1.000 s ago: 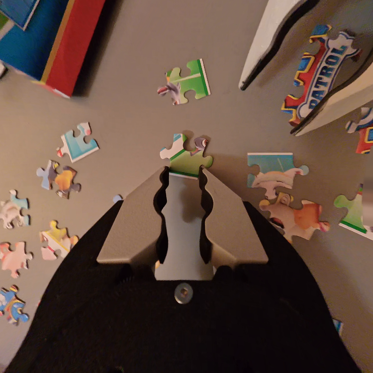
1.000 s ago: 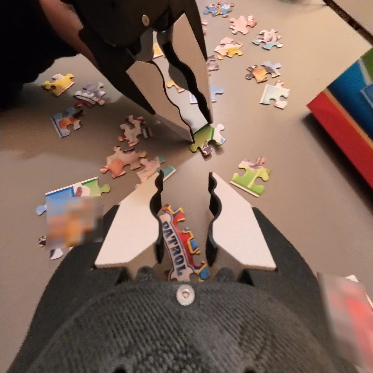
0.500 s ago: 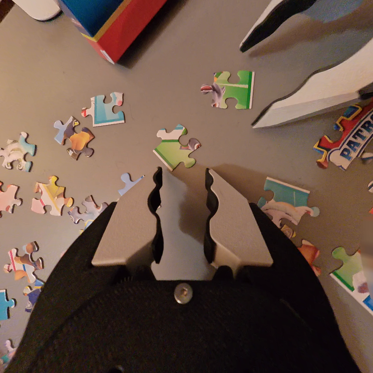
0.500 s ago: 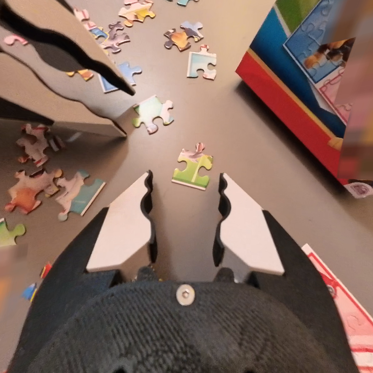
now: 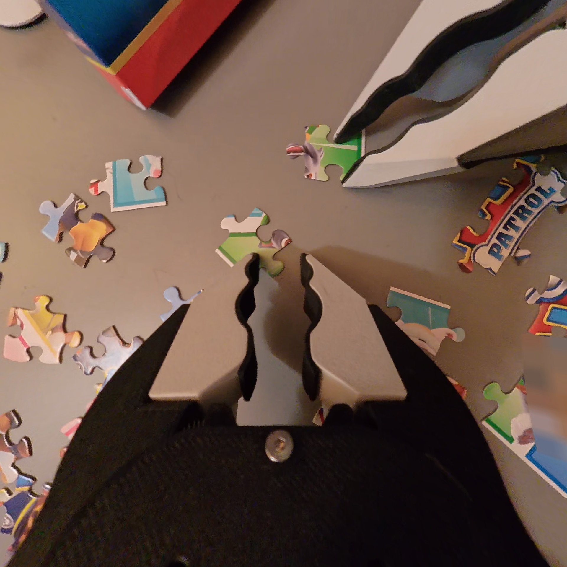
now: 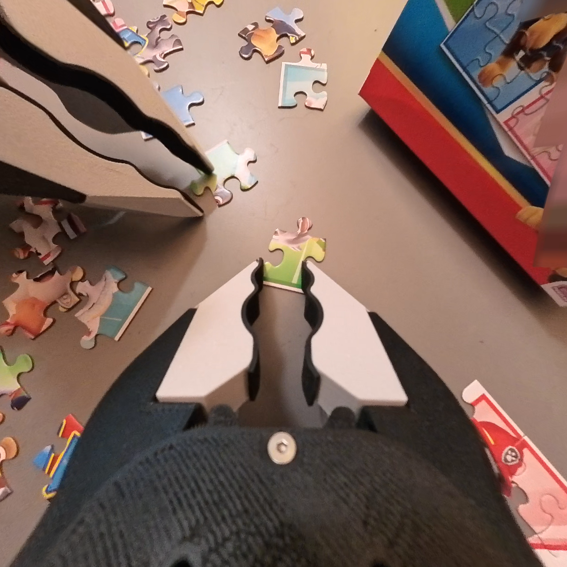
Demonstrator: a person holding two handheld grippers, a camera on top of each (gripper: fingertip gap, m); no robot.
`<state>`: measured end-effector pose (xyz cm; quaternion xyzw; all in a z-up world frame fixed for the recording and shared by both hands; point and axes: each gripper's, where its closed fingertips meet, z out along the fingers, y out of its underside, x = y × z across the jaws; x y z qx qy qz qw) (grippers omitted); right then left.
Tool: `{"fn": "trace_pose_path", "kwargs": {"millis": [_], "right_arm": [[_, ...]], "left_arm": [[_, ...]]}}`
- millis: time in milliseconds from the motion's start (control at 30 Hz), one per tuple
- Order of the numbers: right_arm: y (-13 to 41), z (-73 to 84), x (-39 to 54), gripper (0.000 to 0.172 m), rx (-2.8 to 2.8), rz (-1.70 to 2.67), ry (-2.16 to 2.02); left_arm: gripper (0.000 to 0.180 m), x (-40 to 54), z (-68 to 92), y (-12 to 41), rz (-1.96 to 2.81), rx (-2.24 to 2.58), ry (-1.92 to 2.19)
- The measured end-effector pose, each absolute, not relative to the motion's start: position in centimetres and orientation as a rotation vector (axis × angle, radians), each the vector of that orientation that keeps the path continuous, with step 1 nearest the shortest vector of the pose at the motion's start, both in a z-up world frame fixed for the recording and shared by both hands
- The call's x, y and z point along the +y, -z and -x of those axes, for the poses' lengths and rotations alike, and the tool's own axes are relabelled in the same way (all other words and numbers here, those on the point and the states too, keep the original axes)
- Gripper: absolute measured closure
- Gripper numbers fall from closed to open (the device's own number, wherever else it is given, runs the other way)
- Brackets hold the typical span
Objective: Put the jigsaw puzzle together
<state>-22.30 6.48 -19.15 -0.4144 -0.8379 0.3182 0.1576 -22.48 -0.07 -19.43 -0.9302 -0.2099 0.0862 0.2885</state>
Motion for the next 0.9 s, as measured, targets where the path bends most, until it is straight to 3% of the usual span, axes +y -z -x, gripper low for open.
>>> {"fn": "trace_pose_path", "kwargs": {"millis": [200,333,367,433,567,733,900], "right_arm": [[19.1,20.9,6.1,0.150,-2.464,1.114,-0.939],[18.8,20.5,4.7,0.150,-2.503,1.029,-1.004],[18.5,20.5,4.3,0.164,-2.508,0.994,-1.029],[17.9,20.6,3.7,0.168,-2.509,0.923,-1.050],[18.5,21.4,4.5,0.159,-2.537,0.893,-0.935],[19.1,21.8,5.0,0.128,-2.533,1.054,-0.957],[19.1,22.1,5.3,0.135,-2.505,1.031,-0.949]], "left_arm": [[0.167,-0.2,22.3,19.2,2.538,-0.448,-0.313],[0.139,-0.7,22.8,19.2,2.510,-0.571,-0.311],[0.135,-0.9,23.1,19.1,2.497,-0.600,-0.305],[0.130,-1.0,23.2,19.3,2.482,-0.638,-0.273],[0.128,-1.0,23.3,19.5,2.469,-0.646,-0.196],[0.130,-0.6,23.3,19.5,2.487,-0.609,-0.156],[0.138,-0.1,23.1,19.5,2.503,-0.537,-0.131]]}}
